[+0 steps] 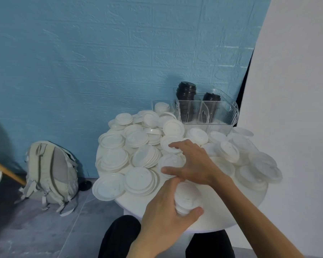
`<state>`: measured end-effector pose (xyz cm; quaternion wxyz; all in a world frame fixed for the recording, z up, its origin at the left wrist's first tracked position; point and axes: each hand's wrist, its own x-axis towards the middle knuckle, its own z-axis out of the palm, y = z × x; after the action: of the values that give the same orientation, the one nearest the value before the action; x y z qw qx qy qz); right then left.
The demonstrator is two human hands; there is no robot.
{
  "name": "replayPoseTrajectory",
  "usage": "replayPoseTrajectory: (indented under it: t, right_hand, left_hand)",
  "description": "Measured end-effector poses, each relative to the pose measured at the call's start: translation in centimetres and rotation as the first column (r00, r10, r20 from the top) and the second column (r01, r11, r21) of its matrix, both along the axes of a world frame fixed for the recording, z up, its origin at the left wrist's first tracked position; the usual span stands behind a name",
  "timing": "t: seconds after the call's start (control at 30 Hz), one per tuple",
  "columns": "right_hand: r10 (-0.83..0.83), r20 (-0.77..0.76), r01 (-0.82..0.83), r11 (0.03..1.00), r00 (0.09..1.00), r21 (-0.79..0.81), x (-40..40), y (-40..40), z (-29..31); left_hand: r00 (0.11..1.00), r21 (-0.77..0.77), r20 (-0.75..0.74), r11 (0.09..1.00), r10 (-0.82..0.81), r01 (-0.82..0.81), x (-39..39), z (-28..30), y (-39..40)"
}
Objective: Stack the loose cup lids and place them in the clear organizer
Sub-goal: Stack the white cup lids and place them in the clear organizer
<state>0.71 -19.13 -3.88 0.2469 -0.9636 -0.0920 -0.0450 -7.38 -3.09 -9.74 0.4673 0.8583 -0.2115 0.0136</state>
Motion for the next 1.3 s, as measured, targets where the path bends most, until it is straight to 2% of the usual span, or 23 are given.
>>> replayPoseTrajectory:
  t: [0.23, 0.47, 0.6, 0.87, 0.97, 1.17, 1.3]
  right_hand:
    - [0.026, -0.004, -0.026, 0.963, 1.000, -0.267, 1.0, 1.0, 0.9]
    - [0.066, -0.067, -0.085, 0.936, 0.996, -0.342, 1.5, 1.1, 1.1]
    - [0.069, -0.044, -0.079, 0.953, 0.997, -0.293, 1.4, 0.9, 0.7]
    - [0.008, 0.031, -0.008, 1.000, 0.999, -0.014, -0.1, -0.8, 1.6]
    - [-0.004, 0.049, 0.003, 1.000, 0.999, 0.014, -0.4, -1.2, 2.0]
    - [0.006, -0.020, -0.006, 1.000, 1.000, -0.009, -0.5, -1.3, 1.6]
    - [-0.002, 0.038, -0.001, 0.997, 0.999, 0.078, -0.8, -1.6, 2.0]
  left_hand:
    - [1.000, 0.001, 0.000, 1.000, -0.026, 0.026, -0.1, 0.2, 0.1]
    - [0.999, 0.013, 0.010, 0.999, -0.033, 0.033, -0.2, 0.4, 0.1]
    - [1.000, 0.003, 0.005, 1.000, -0.027, 0.027, -0.2, 0.5, 0.1]
    - [1.000, -0.029, -0.016, 0.999, -0.014, 0.013, -0.1, 0.3, 0.0]
    - [1.000, -0.028, -0.014, 1.000, -0.007, 0.007, -0.1, 0.3, -0.1]
    - [1.000, -0.024, -0.015, 1.000, -0.006, 0.006, -0.1, 0.1, -0.1]
    - [1.000, -0.047, -0.018, 0.999, -0.015, 0.014, 0.0, 0.0, -0.1]
